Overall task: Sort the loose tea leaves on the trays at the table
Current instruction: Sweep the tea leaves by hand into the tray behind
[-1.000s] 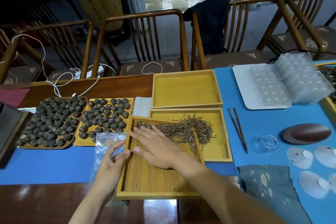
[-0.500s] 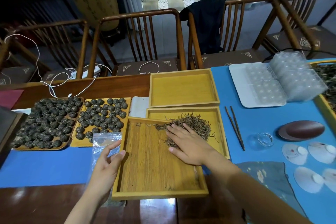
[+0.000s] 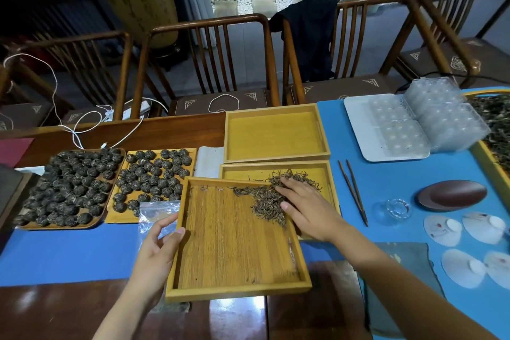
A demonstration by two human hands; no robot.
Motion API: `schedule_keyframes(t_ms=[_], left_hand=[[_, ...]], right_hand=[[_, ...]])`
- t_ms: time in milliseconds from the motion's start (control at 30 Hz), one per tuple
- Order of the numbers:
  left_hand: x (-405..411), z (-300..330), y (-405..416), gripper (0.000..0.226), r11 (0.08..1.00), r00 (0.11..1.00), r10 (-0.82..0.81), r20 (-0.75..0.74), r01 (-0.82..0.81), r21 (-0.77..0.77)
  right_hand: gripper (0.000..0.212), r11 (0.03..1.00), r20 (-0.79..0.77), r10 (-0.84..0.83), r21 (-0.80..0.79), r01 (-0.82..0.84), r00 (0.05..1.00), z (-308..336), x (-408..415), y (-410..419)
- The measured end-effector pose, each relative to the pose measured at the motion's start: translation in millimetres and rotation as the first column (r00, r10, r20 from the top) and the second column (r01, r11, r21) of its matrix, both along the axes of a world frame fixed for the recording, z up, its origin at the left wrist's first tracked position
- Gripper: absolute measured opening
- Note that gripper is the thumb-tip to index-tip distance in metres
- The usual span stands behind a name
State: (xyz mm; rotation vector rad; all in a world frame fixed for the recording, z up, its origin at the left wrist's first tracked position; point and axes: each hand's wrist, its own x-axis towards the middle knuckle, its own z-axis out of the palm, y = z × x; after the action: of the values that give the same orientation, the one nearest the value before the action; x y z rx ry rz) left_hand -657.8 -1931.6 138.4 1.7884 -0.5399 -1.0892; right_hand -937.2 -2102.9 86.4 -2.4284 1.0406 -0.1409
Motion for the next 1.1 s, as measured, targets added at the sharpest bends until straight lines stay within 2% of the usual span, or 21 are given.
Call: schedule_keyframes(t_ms=[200, 367, 567, 667, 933, 1100], left_hand=[[-4.0, 3.4, -3.4, 0.019, 1.0, 0.999, -0.026, 0.034, 0.026, 0.002], [-2.9, 5.4, -5.4, 0.02, 0.998, 0.996, -0.067, 0.06, 0.066, 0.012], [1.2, 7.9, -5.0, 0.021, 0.999, 0.998, -0.04, 0.05, 0.039, 0.019], [0.3, 7.7, -4.3, 0.022, 0.999, 0.998, -0.036, 0.048, 0.035, 0.017], [0.3, 7.1, -7.5, 0.022, 0.999, 0.999, -0.028, 0.044, 0.027, 0.023], [-0.8, 10.6, -8.9, 0.021, 0.999, 0.997, -0.031, 0.067, 0.03, 0.017]], right_hand=[[0.06, 0.961, -0.001, 0.272, -0.051, -0.272, 0.962, 3.9, 26.4, 31.1], [0.061, 0.973, -0.052, 0.226, -0.045, -0.228, 0.973, -5.2, 27.0, 29.9], [0.075, 0.958, -0.22, 0.22, -0.135, -0.253, 0.95, -12.7, 10.9, 11.6], [0.076, 0.963, -0.253, 0.182, -0.148, -0.224, 0.95, -12.5, 5.8, 2.4], [0.06, 0.998, -0.15, 0.012, -0.062, -0.021, 0.989, -5.7, -2.9, -12.2], [0.06, 0.996, 0.027, 0.085, -0.011, -0.084, 0.996, 15.8, 23.1, 13.1]])
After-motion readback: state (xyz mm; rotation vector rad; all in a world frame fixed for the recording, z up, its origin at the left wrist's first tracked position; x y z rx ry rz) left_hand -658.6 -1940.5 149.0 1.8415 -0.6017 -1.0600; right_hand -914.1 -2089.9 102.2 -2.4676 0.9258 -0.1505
